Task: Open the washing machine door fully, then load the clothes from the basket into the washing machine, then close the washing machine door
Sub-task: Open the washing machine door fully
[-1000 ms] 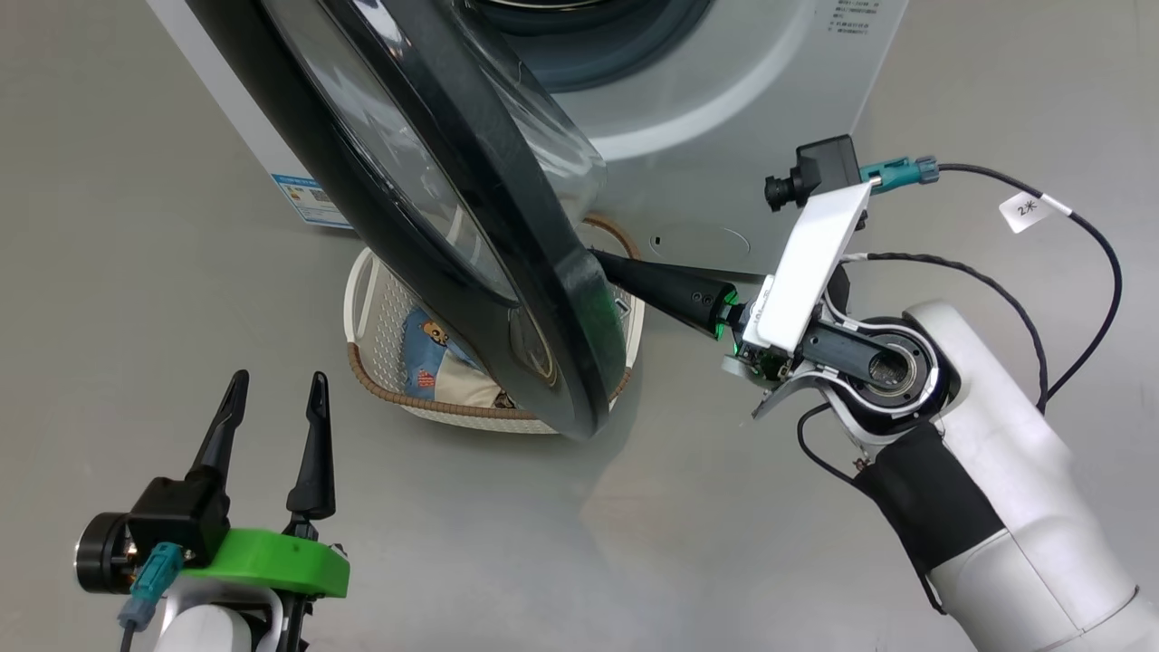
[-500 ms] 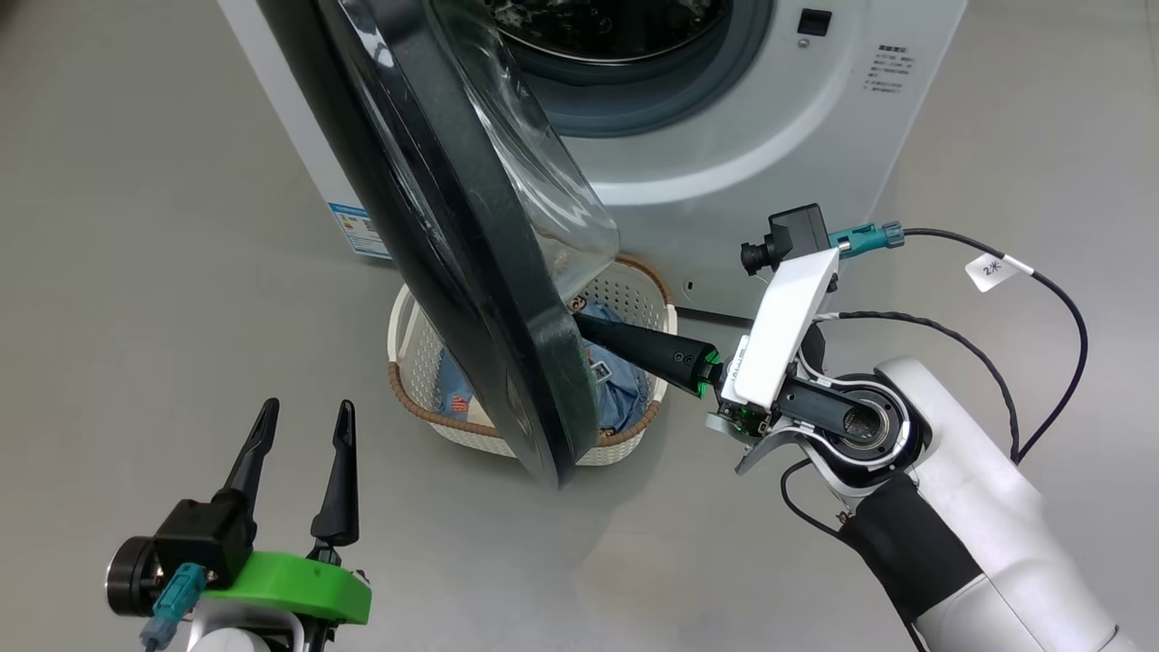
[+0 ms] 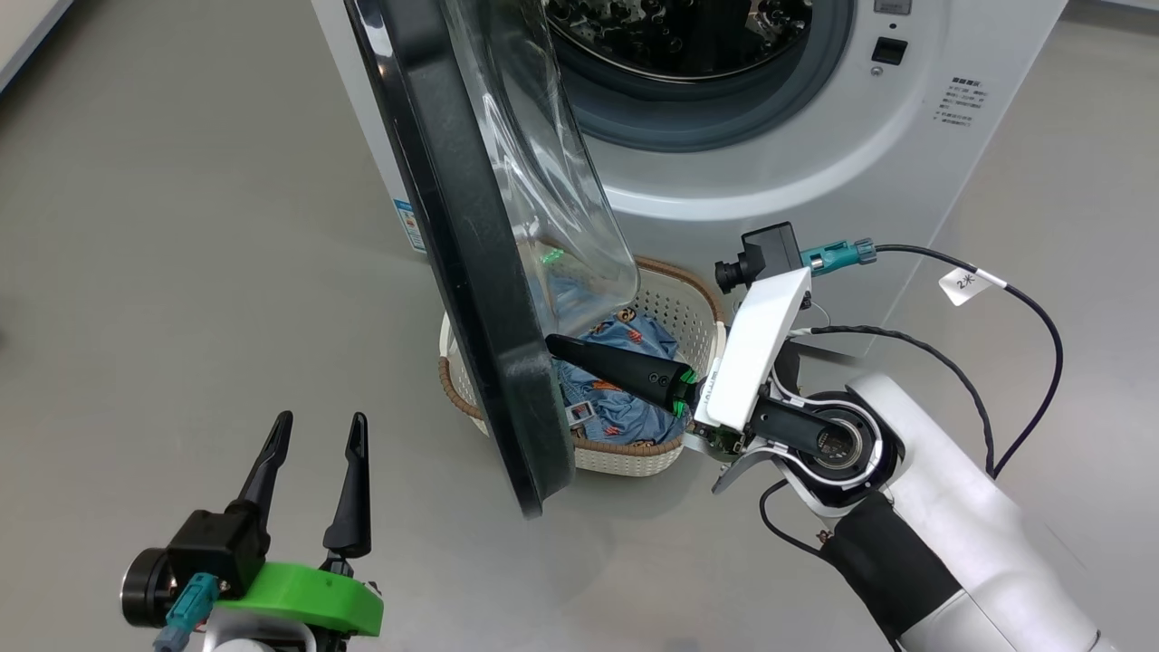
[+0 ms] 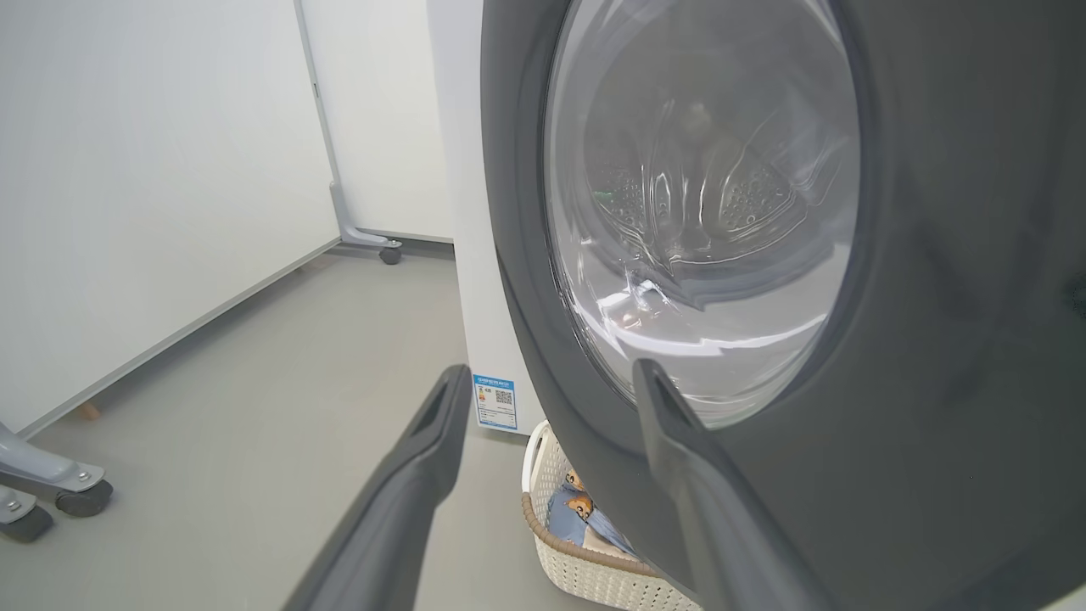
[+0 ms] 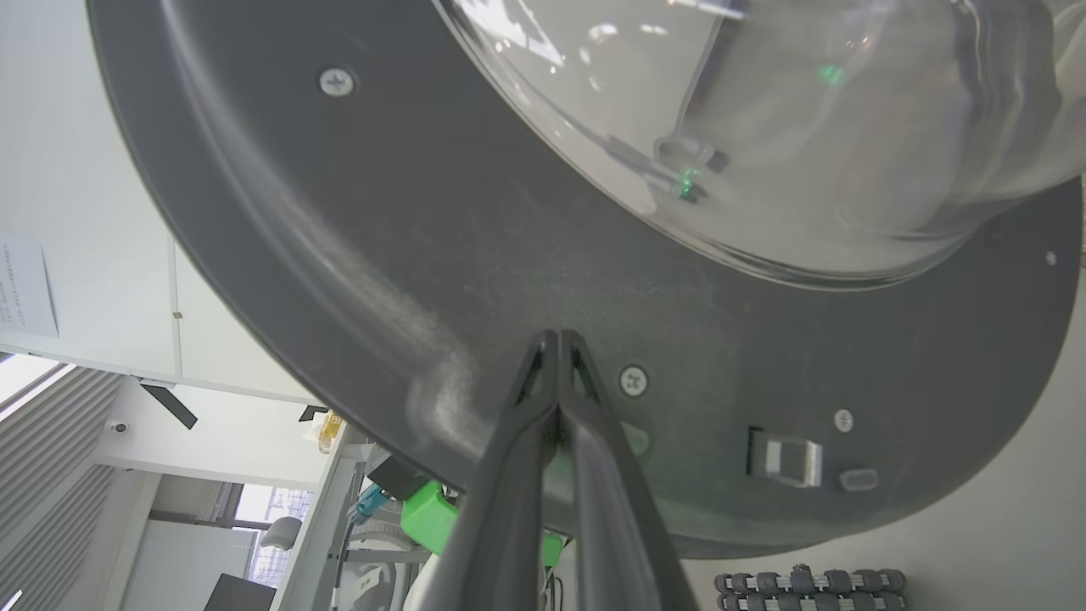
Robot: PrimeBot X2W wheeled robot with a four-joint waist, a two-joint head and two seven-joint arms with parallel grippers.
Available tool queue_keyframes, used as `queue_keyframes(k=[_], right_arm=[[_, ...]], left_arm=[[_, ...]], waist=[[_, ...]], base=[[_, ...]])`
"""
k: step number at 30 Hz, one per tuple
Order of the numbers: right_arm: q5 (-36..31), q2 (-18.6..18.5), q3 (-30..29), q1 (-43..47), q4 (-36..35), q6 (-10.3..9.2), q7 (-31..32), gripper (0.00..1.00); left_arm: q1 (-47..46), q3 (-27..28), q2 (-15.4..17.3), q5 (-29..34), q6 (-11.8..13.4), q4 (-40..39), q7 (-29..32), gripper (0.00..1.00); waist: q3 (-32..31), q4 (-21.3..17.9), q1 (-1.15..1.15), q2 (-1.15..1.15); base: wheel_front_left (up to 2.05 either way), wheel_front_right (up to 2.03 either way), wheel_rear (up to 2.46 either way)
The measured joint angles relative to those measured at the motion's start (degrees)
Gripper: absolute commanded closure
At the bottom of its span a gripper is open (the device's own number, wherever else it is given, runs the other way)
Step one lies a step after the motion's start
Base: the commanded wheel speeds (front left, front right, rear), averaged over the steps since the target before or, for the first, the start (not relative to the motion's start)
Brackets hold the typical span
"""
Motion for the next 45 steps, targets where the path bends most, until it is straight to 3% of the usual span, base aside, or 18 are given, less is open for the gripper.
queue_keyframes(k=[21,29,30,32,33,34,35,45], right_arm=[[1.6,0.3,4.2,0.0,-1.8,0.00,-3.8,1.00],[-2.6,-0.1,4.1,0.0,-4.7,0.01,-5.8,1.00],[-3.1,-0.7,4.1,0.0,-5.2,0.01,-6.3,0.78],[-3.8,-1.8,3.8,0.0,-6.1,0.01,-7.3,0.57],[-4.6,-2.5,3.7,0.1,-6.6,0.01,-8.0,0.40],[-5.3,-3.1,3.5,0.2,-7.1,0.01,-8.7,0.13],[-6.2,-3.7,3.3,0.4,-7.6,0.01,-9.5,0.03],[-17.8,-11.6,1.4,3.0,-11.0,0.01,-22.2,0.00]], left_arm=[[0.8,1.6,0.0,-0.5,1.1,-0.8,0.0,0.00],[1.6,4.4,0.0,0.0,1.9,-1.2,0.0,0.00],[1.8,4.8,0.0,0.0,2.0,-1.2,0.0,0.00],[2.3,5.3,0.0,0.1,2.1,-1.4,0.0,0.00],[2.4,5.4,0.0,0.1,2.1,-1.4,0.0,0.00],[2.4,5.6,0.0,0.1,2.1,-1.5,0.0,0.00],[2.4,5.7,0.0,0.2,2.1,-1.6,0.0,0.00],[3.8,7.4,0.0,0.9,2.1,-1.8,0.0,0.00]], waist=[[-0.7,1.0,0.00,0.00],[-1.7,-0.9,0.00,0.00],[-1.8,-1.2,0.00,0.00],[-2.1,-1.8,0.00,0.00],[-2.3,-2.1,0.00,0.00],[-2.5,-2.5,0.00,0.00],[-2.6,-2.8,0.00,0.00],[-4.1,-6.6,0.00,0.00]], base=[[0.00,0.00,0.00],[0.00,0.00,0.00],[0.00,0.00,0.00],[0.00,0.00,0.00],[0.00,0.00,0.00],[0.00,0.00,0.00],[0.00,0.00,0.00],[0.00,0.00,0.00]])
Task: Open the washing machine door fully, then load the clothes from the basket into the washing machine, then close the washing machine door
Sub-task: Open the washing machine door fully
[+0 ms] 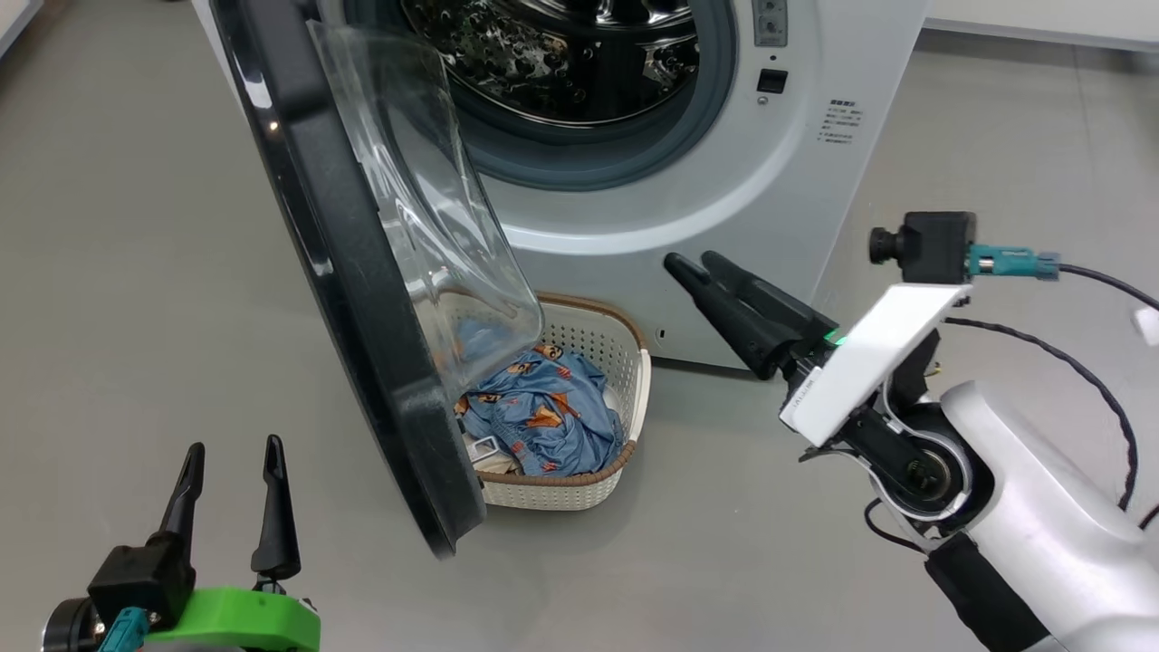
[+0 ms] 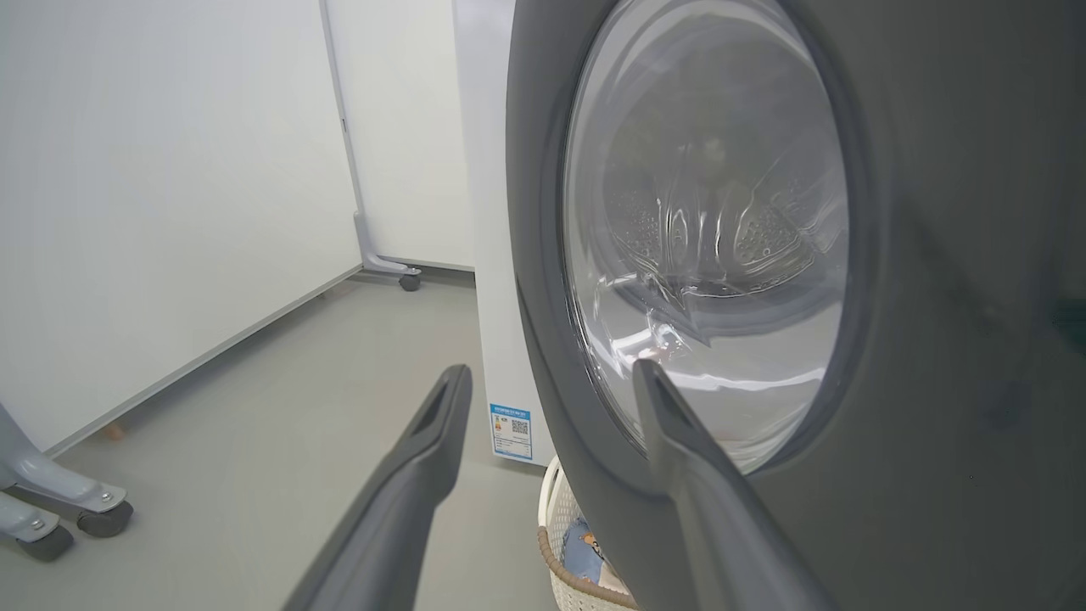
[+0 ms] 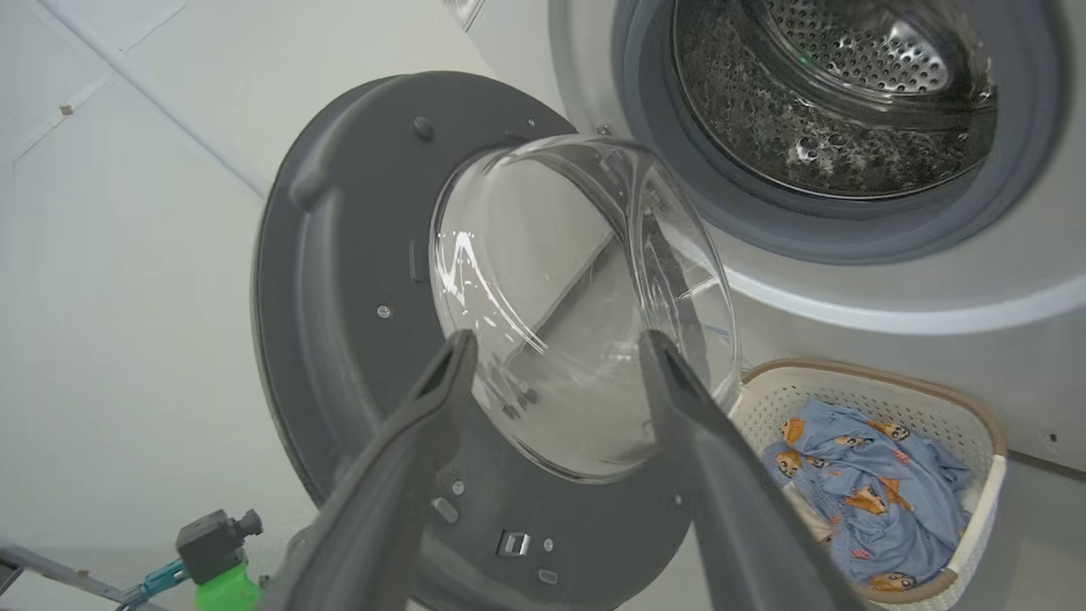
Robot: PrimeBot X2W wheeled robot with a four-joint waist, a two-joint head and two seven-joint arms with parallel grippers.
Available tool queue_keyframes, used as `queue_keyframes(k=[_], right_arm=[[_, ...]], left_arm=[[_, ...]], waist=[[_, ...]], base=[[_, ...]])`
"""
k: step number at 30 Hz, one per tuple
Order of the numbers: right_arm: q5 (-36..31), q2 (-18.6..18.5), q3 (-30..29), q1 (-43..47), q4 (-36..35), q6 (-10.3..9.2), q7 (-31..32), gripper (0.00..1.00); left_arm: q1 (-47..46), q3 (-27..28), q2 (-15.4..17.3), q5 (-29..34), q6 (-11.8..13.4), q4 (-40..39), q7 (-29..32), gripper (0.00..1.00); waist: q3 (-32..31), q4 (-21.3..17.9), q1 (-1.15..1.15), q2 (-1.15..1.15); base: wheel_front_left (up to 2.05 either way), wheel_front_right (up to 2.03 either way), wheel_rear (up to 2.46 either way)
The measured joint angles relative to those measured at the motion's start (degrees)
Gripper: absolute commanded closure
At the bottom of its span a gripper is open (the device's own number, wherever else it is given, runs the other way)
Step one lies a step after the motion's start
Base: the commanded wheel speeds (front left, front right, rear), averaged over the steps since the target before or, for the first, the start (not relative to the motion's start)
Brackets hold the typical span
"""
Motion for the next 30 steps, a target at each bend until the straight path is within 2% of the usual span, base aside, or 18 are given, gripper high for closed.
queue_keyframes(k=[6,15,20,25,30], right_arm=[[-4.9,-3.9,-0.1,2.3,0.0,0.01,-6.4,0.00],[-13.9,-11.2,-2.0,7.5,2.7,0.01,-19.5,0.00],[-16.7,-12.6,-5.2,11.5,6.4,0.01,-26.6,0.00],[-19.0,-12.8,-8.4,15.5,9.2,-0.20,-26.0,0.00],[-22.0,-11.6,-12.3,18.2,9.7,-1.63,-25.3,0.00]], left_arm=[[0.3,0.9,0.0,1.3,0.0,-0.2,0.0,0.00],[0.8,1.0,0.0,1.7,-0.4,-0.2,0.0,0.00],[1.0,1.1,0.0,1.7,-0.5,-0.2,0.0,0.00],[1.6,1.4,0.0,2.0,-0.6,-0.2,0.0,0.00],[2.1,1.8,0.0,2.3,-0.6,-0.2,0.0,0.00]], waist=[[-0.5,-2.0,0.00,0.00],[-1.5,-4.3,0.00,0.00],[-1.8,-4.6,0.00,0.00],[-1.9,-4.8,0.00,0.00],[-1.8,-5.1,0.00,0.00]], base=[[0.00,0.00,0.00],[0.00,0.00,0.00],[0.00,0.00,0.00],[0.00,0.00,0.00],[0.00,0.00,0.00]])
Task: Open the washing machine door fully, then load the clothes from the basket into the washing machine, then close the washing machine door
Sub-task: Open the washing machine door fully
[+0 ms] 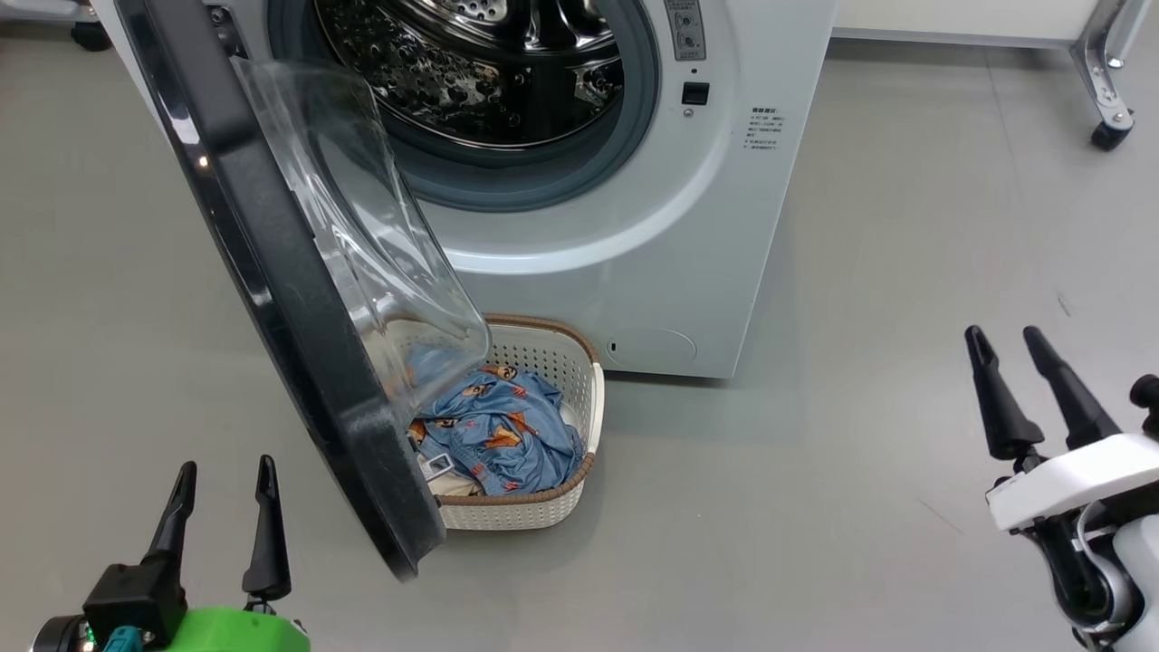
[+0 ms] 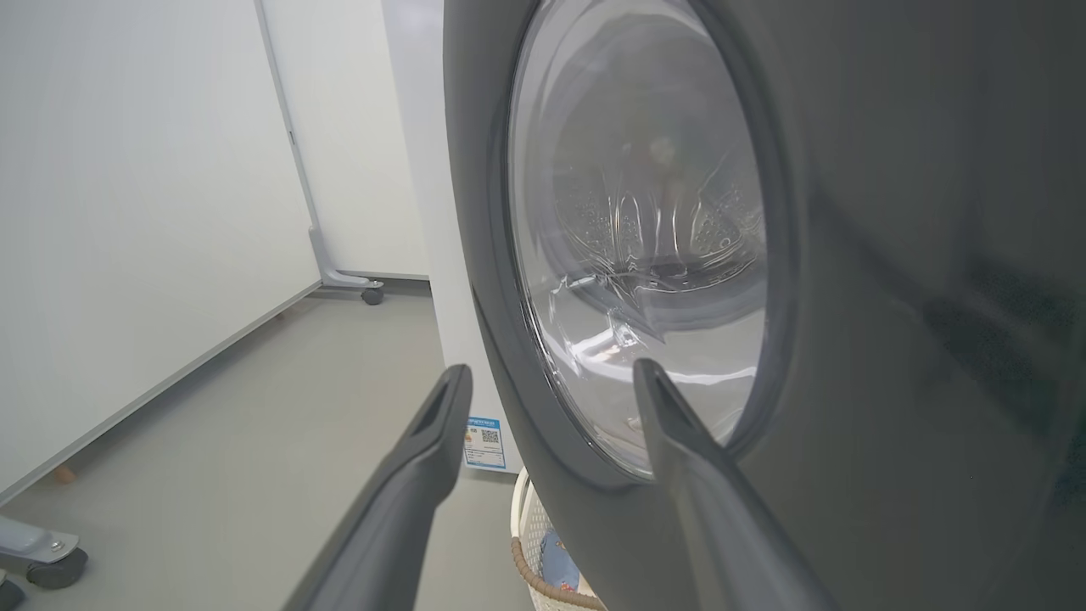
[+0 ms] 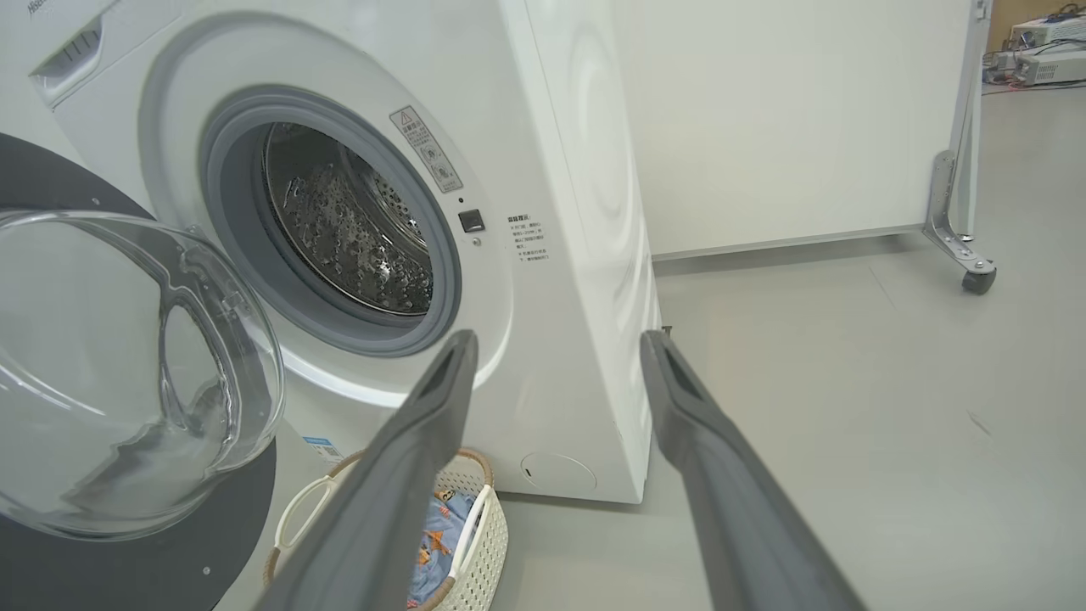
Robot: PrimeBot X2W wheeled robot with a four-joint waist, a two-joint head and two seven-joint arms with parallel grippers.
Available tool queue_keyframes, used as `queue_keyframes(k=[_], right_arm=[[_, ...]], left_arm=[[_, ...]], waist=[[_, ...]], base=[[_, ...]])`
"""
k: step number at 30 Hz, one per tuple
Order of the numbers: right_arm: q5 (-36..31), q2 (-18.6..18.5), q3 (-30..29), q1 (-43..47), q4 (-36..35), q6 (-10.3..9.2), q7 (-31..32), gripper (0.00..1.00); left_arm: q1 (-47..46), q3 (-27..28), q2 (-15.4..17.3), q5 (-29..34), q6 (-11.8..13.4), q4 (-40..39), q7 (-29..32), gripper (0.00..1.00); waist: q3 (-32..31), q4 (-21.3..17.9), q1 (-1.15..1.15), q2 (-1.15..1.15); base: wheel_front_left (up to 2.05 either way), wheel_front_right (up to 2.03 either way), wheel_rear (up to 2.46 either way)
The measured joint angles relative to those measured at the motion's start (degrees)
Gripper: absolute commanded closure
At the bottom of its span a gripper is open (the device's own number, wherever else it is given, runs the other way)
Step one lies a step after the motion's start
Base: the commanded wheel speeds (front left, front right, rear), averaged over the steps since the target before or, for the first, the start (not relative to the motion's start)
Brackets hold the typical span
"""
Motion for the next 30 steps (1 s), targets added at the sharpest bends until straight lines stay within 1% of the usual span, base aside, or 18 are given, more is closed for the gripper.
queue_keyframes(k=[4,5,9,14,15,16,24,26,30], right_arm=[[-4.0,1.7,-5.9,0.5,-2.1,-0.89,0.1,0.00],[-6.1,2.3,-7.5,1.5,-2.7,-1.05,0.1,0.00],[-9.5,3.8,-11.2,4.8,-4.0,-2.04,0.1,0.00],[-13.9,5.0,-15.2,8.0,-5.4,-2.57,0.1,0.00],[-15.3,5.1,-15.7,8.7,-5.6,-2.59,0.1,0.00],[-16.2,5.5,-16.4,9.5,-5.9,-3.05,0.1,0.00],[-23.6,8.8,-20.1,13.1,-8.8,-3.58,0.1,0.00],[-25.6,9.5,-20.9,13.8,-9.5,-4.00,0.1,0.00],[-27.8,11.5,-22.0,15.7,-10.3,-4.06,0.1,0.00]], left_arm=[[0.0,0.2,0.0,0.4,0.0,-0.1,0.0,0.00],[0.0,0.2,0.0,0.4,-0.1,-0.1,0.0,0.00],[0.0,0.6,0.0,0.6,-0.1,-0.2,0.0,0.00],[0.1,1.4,0.0,0.6,-0.3,-0.3,0.0,0.00],[0.1,1.5,0.0,0.6,-0.5,-0.3,0.0,0.00],[0.1,1.6,0.0,0.6,-0.5,-0.3,0.0,0.00],[0.2,2.0,0.0,0.7,-0.5,-0.3,0.0,0.00],[0.2,2.0,0.0,0.9,-0.5,-0.3,0.0,0.00],[0.2,2.2,0.0,0.9,-0.6,-0.2,0.0,0.00]], waist=[[0.2,-0.4,0.00,0.00],[0.3,-0.5,0.00,0.00],[0.6,-0.9,0.00,0.00],[0.8,-1.3,0.00,0.00],[0.9,-1.4,0.00,0.00],[0.9,-1.4,0.00,0.00],[1.1,-2.1,0.00,0.00],[1.1,-2.2,0.00,0.00],[0.9,-2.4,0.00,0.00]], base=[[0.00,0.00,0.00],[0.00,0.00,0.00],[0.00,0.00,0.00],[0.00,0.00,0.00],[0.00,0.00,0.00],[0.00,0.00,0.00],[0.00,0.00,0.00],[0.00,0.00,0.00],[0.00,0.00,0.00]])
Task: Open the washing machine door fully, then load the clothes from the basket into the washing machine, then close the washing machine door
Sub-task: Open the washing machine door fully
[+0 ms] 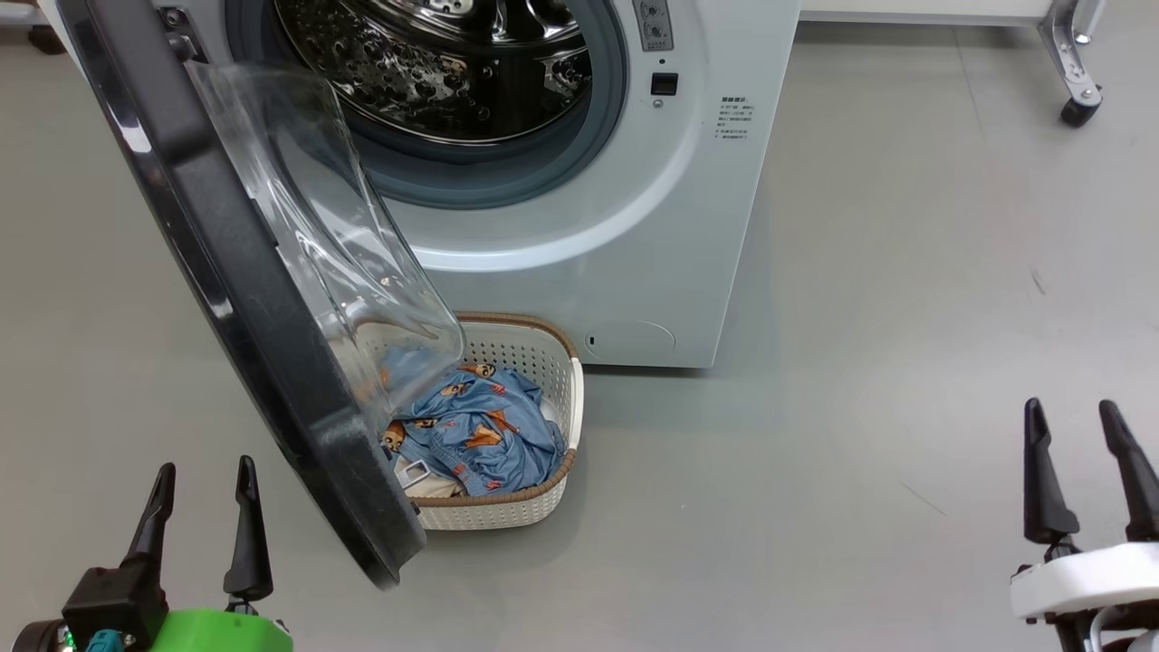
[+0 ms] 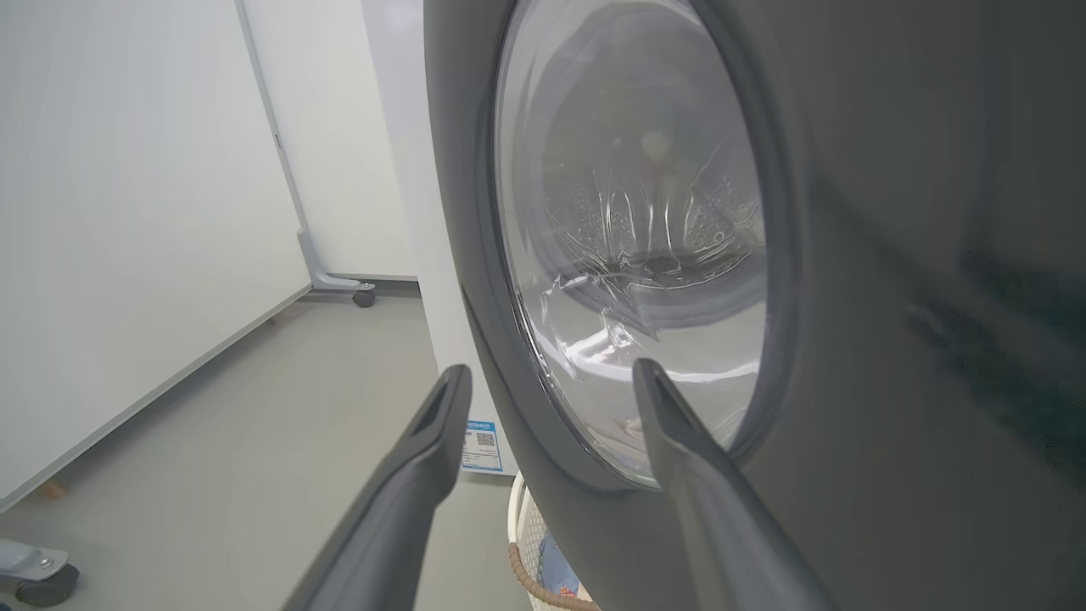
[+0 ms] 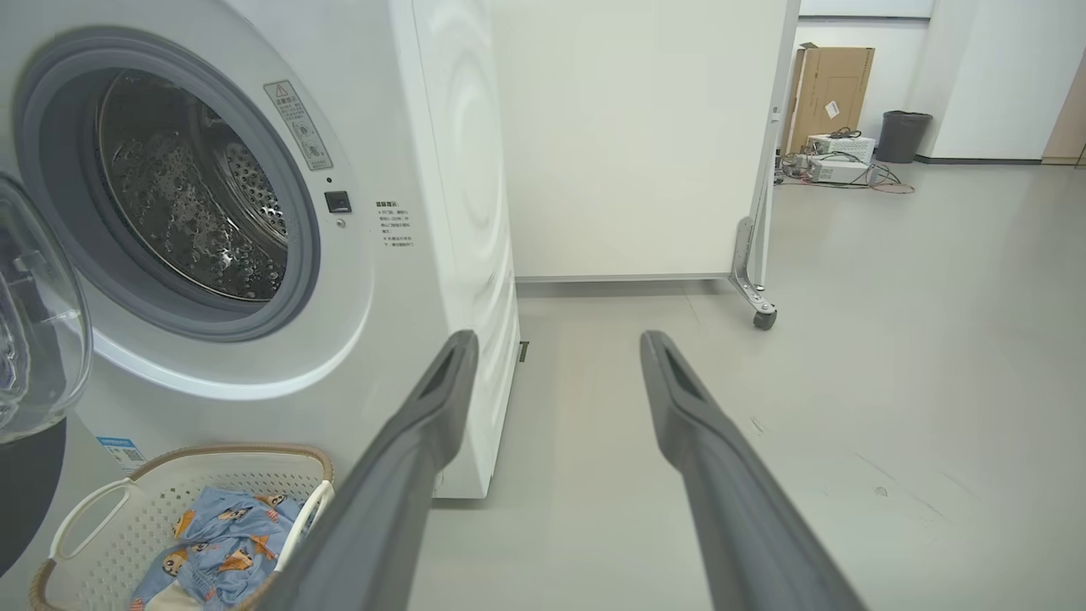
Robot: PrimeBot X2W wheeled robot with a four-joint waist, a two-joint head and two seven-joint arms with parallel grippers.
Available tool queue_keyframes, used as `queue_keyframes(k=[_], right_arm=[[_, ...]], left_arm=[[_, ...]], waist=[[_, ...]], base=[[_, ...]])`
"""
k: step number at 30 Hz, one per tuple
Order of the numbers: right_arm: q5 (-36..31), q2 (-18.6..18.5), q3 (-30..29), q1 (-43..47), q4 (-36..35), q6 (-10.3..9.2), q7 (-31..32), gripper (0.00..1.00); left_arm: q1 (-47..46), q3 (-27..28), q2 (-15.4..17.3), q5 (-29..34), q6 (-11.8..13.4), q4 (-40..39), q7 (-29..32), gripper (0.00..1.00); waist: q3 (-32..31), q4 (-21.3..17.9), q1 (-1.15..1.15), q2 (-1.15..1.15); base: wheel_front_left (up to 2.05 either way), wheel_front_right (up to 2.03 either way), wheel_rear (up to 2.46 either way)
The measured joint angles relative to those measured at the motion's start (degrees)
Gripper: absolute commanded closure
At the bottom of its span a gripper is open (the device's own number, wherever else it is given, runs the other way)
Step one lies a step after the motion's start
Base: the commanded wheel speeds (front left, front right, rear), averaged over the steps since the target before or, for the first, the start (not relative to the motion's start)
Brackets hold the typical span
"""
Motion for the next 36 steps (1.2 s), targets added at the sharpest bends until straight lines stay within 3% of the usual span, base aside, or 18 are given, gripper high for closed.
queue_keyframes(k=[11,36], right_arm=[[-4.5,3.7,-3.4,4.5,-0.3,0.22,0.0,0.00],[-8.9,7.2,-7.8,5.6,-0.3,3.88,0.0,0.00]], left_arm=[[1.1,0.8,0.0,0.0,0.0,0.2,0.0,0.00],[2.1,0.7,0.0,0.1,-0.5,0.4,0.0,0.00]], waist=[[-1.1,-0.9,0.00,0.00],[-2.1,-0.7,0.00,0.00]], base=[[0.00,0.00,0.00],[0.00,0.00,0.00]])
